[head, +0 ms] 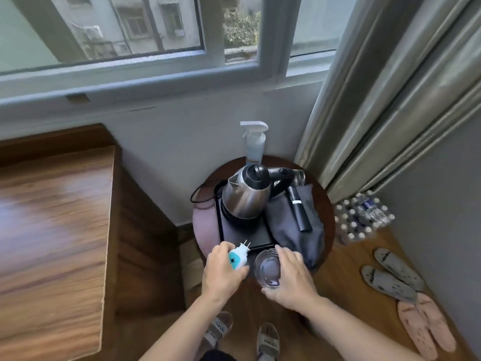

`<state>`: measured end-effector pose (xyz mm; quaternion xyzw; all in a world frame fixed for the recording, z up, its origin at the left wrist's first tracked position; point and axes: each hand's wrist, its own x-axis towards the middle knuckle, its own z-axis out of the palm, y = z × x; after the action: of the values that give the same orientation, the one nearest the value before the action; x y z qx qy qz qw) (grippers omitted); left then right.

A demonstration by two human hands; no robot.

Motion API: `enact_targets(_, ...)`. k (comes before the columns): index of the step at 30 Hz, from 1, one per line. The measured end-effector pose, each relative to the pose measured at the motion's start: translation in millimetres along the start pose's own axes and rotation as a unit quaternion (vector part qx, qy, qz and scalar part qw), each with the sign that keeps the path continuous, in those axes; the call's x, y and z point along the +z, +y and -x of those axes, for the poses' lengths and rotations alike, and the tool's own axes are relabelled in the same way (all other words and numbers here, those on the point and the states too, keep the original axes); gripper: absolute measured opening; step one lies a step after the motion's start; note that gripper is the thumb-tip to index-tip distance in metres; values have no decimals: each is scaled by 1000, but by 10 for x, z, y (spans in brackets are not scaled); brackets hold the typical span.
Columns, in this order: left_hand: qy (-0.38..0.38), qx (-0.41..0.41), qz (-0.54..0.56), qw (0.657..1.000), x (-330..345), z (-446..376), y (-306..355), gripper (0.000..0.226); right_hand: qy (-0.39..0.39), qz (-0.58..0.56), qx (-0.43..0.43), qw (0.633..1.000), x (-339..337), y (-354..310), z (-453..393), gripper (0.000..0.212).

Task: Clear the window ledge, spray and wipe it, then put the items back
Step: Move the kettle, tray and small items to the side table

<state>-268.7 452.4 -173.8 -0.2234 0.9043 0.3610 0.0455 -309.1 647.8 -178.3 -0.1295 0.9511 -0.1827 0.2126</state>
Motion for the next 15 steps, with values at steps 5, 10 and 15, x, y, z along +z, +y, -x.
enact_targets(5, 29, -38, 17, 999, 276, 65, -4, 54, -11, 12, -28, 999, 166, 90, -125, 120)
enact_targets(10, 49, -35, -2, 998, 452, 46, 5, 57, -12, 23, -27, 999, 271, 171, -230, 119)
enact_targets(15, 67, -29, -3, 997, 531, 53, -7, 63, -8, 23, -18, 1000, 349, 203, -278, 121)
